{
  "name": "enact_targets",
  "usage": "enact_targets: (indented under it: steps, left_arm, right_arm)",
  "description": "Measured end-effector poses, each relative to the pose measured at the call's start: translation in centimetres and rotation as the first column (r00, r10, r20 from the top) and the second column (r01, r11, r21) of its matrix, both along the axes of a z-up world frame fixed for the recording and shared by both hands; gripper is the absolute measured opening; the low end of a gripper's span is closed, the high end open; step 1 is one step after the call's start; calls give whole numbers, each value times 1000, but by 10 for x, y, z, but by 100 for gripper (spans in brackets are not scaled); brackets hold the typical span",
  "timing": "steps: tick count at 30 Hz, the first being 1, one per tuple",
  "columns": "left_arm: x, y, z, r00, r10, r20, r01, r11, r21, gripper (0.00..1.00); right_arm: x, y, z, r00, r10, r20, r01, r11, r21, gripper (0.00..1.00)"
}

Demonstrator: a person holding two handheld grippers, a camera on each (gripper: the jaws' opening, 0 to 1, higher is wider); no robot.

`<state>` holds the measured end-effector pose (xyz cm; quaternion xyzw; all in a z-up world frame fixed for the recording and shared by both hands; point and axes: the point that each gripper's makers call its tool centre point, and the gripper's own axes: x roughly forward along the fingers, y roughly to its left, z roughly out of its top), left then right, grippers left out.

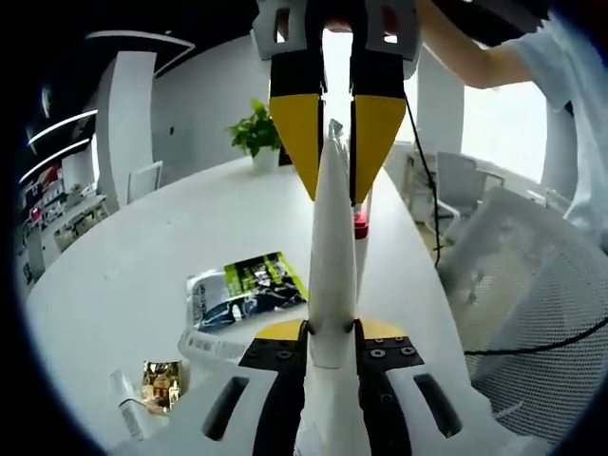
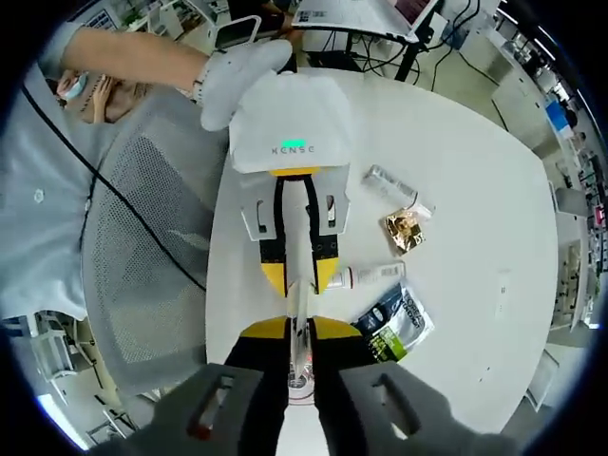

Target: Arrange the skincare products in the storage area until every visible bottle or jar stands upright without overlapping.

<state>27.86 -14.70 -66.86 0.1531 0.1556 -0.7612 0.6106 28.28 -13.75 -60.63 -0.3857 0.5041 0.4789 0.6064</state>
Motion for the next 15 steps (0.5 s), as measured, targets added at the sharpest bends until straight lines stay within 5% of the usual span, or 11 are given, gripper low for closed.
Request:
enact_targets:
  steps: [7, 15]
  left_arm:
    - [-1, 2, 6, 1000, -8, 18, 8, 1000, 7, 23]
    - [9, 17, 21, 996, 81, 32, -82, 996, 25, 40]
  right_arm:
    - [3, -4, 2, 999, -7, 36, 7, 1000, 11, 25]
    - [2, -16, 7, 990, -96, 102, 89, 993, 72, 50]
